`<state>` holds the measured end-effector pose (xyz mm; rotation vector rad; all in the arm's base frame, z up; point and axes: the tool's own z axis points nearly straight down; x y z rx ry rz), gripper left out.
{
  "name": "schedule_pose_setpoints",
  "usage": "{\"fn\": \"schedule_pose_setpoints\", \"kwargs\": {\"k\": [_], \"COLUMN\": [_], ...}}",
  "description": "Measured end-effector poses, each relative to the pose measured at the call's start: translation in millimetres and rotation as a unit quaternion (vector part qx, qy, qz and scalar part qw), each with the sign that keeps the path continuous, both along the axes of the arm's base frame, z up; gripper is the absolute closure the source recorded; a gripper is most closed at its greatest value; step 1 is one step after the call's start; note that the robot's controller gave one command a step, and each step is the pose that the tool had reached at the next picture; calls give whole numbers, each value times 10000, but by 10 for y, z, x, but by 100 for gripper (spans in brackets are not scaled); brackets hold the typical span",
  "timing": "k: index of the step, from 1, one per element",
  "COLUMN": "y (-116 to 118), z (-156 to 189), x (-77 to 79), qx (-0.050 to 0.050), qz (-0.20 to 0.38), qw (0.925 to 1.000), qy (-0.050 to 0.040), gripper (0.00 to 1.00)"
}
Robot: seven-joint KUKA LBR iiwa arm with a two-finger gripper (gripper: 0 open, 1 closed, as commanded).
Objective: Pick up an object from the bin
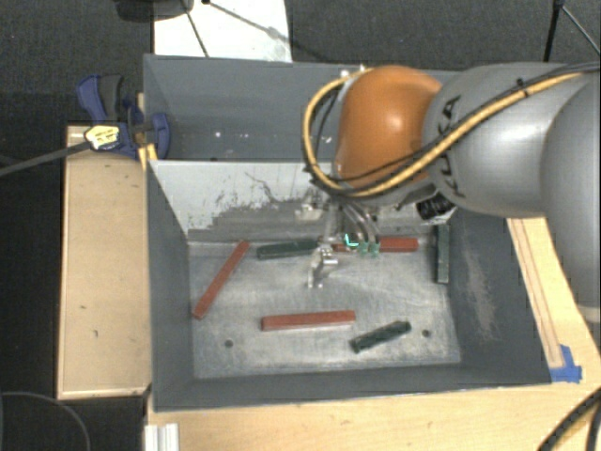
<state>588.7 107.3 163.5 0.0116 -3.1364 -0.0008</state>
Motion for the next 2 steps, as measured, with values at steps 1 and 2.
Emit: {"fn": "schedule_pose_setpoints", "kwargs": {"k": [1, 2], "y": [-5, -365], "z": [48, -871], "x": [18, -759], "qx": [4, -2], "qz": [-12, 696], "qw": [10000, 9976], "qy": [-41, -21], "gripper": [0, 100]}}
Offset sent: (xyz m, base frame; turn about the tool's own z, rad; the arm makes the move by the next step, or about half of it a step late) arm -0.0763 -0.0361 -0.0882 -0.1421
